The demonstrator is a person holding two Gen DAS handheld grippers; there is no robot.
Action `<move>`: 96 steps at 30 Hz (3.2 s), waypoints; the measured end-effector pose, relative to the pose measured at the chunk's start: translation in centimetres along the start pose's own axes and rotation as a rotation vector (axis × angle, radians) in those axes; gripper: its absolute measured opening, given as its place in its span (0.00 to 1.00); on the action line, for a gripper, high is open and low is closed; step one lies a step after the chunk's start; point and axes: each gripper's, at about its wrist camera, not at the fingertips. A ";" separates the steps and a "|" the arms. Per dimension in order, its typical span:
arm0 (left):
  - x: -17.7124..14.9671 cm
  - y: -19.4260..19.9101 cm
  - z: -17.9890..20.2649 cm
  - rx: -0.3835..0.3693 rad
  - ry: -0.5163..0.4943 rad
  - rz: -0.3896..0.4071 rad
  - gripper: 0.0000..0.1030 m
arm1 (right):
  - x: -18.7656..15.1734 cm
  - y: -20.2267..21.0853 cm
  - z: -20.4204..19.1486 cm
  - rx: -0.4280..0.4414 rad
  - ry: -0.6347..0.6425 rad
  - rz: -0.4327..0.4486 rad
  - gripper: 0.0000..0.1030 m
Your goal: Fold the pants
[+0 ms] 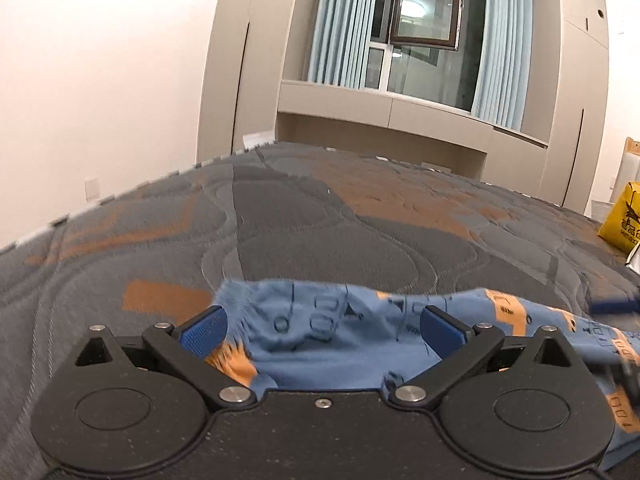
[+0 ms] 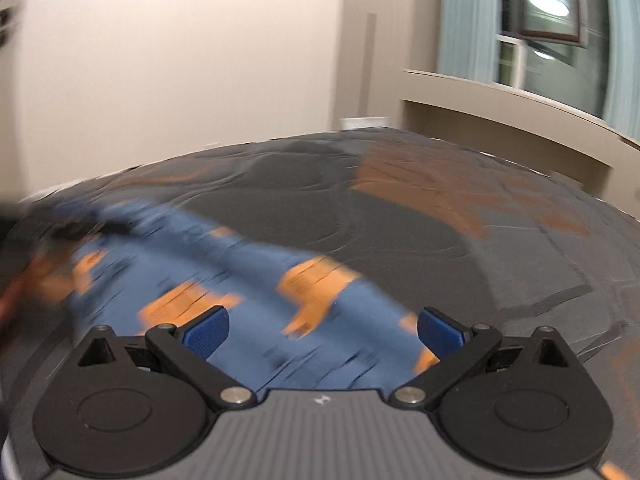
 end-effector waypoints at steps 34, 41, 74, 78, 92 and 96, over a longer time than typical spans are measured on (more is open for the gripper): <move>0.7 0.6 3.1 -0.069 -0.052 -0.006 0.99 | -2.5 4.3 -9.6 0.236 0.286 -0.015 0.00; -1.0 -2.1 3.5 -0.067 -0.072 -0.111 0.99 | -2.9 3.9 -9.1 0.289 0.298 -0.061 0.02; -2.1 -3.3 2.3 -0.055 -0.062 -0.222 0.99 | 3.7 -9.3 4.4 0.133 -0.104 -0.203 0.73; -2.1 -3.4 2.2 -0.057 -0.059 -0.223 1.00 | 4.1 -7.7 4.3 0.197 -0.123 -0.195 0.61; -2.2 -3.5 2.0 -0.059 -0.053 -0.222 1.00 | 5.0 -8.3 3.5 0.089 -0.104 -0.131 0.08; -2.3 -3.5 2.1 -0.056 -0.060 -0.224 1.00 | 5.2 -8.7 4.0 0.018 -0.096 -0.088 0.08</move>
Point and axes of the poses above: each gripper's, at about its wrist camera, not at the fingertips, and y roughly against the way its jaws point, z to its right, x to its top, and after that the axes turned 7 degrees about z, right-handed
